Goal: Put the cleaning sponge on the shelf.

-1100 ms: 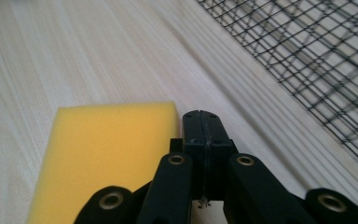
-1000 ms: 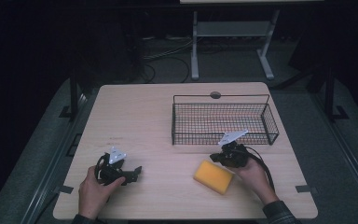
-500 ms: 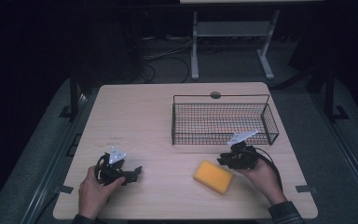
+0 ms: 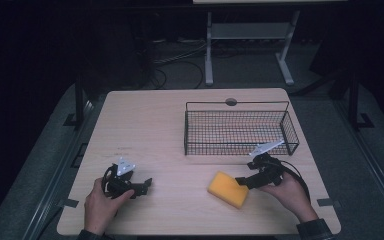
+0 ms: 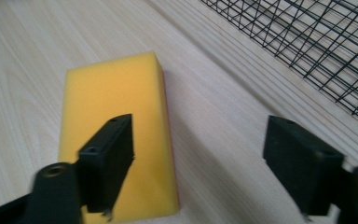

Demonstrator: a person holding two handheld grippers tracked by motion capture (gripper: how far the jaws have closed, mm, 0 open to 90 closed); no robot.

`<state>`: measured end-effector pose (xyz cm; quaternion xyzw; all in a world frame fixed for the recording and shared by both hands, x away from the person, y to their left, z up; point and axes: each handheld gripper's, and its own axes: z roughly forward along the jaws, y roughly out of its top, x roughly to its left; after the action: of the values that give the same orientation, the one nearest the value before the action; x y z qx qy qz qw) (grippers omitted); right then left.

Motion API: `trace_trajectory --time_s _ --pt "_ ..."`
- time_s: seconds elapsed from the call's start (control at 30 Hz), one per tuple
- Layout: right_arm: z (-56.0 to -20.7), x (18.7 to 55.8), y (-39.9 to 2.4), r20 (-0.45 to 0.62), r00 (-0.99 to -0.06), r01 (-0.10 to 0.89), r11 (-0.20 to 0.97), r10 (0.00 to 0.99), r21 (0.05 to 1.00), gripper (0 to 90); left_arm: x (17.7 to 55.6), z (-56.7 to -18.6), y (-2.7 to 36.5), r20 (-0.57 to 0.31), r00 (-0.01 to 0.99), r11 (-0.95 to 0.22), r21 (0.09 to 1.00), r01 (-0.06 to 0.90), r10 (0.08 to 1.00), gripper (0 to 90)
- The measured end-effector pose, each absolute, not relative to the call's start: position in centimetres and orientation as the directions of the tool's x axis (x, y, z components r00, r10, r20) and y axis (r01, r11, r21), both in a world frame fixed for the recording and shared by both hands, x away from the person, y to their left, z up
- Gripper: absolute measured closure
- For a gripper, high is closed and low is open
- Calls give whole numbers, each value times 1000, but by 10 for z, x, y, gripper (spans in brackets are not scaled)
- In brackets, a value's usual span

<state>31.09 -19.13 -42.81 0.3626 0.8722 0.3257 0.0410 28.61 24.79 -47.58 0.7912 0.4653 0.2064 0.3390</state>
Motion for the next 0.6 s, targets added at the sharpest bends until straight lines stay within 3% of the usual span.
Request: trace_trajectory --time_s 0.27,0.6 --pt "-424 304 -184 132 -753 584 562 644 586 15 286 -476 248 11 482 -337 729 596 876 129" --pt "-420 298 -172 111 -779 566 617 617 547 15 286 -476 248 11 482 -337 728 596 876 129"
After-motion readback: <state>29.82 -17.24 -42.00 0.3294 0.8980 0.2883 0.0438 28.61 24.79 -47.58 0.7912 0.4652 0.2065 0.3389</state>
